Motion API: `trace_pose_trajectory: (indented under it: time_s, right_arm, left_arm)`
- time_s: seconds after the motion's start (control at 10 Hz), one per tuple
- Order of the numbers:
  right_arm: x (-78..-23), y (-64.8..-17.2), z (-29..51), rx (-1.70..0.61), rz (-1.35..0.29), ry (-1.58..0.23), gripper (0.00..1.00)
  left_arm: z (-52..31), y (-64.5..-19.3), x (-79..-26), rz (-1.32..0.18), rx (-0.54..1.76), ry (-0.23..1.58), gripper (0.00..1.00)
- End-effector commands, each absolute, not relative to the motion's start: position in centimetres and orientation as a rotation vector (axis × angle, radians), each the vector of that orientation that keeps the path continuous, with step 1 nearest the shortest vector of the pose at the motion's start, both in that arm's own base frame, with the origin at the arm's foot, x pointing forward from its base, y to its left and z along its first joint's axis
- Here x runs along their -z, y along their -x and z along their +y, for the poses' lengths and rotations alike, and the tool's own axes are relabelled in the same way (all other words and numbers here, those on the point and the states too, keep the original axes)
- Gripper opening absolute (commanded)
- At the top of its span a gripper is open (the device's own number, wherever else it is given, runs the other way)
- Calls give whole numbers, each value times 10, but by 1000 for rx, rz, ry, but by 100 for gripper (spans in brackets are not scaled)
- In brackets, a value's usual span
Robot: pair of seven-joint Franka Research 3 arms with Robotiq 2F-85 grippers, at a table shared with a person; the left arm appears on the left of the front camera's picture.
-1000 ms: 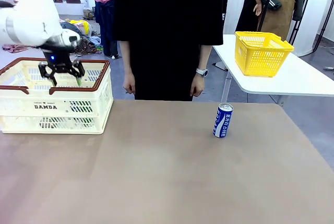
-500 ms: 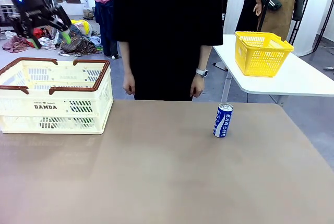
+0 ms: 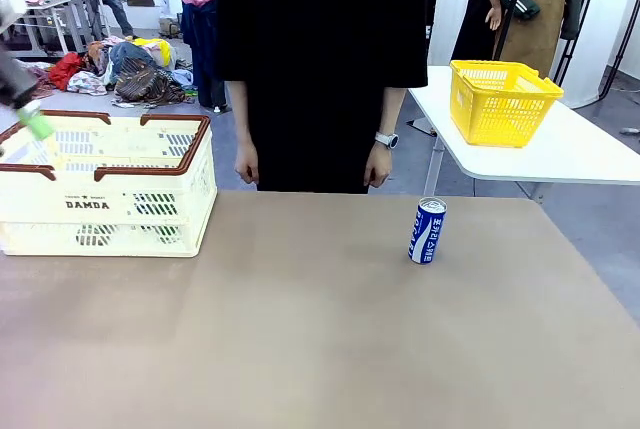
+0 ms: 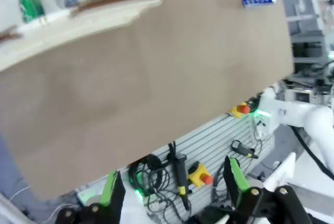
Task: Place the drinks into the Shopping basket.
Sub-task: Pick up one drink and place it into the Shopping basket.
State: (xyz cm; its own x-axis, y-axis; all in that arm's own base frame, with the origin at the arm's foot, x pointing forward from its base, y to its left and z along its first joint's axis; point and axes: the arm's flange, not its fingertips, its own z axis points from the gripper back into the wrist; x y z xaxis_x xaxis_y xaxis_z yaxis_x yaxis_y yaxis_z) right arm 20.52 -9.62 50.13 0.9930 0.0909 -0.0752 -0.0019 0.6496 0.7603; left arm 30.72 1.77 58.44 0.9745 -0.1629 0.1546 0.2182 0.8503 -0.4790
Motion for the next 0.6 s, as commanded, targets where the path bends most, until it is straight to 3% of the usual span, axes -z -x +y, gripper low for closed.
trace_pose_trajectory:
  time_s: [0.0, 0.2, 0.4, 0.5]
  right_arm:
    - [-503, -206, -96, -64, 102, -871, 100]
    - [-503, -206, -96, -64, 102, -871, 100]
    - [-503, -206, -96, -64, 102, -871, 100]
    - [-503, -206, -96, -64, 102, -871, 100]
  left_arm:
    - [38, -271, -531, -203, 168, 679, 100]
    - [75, -275, -501, -384, 67, 981, 100]
    - [112, -311, -466, -434, -109, 1171, 100]
    - [88, -269, -498, -330, -10, 949, 100]
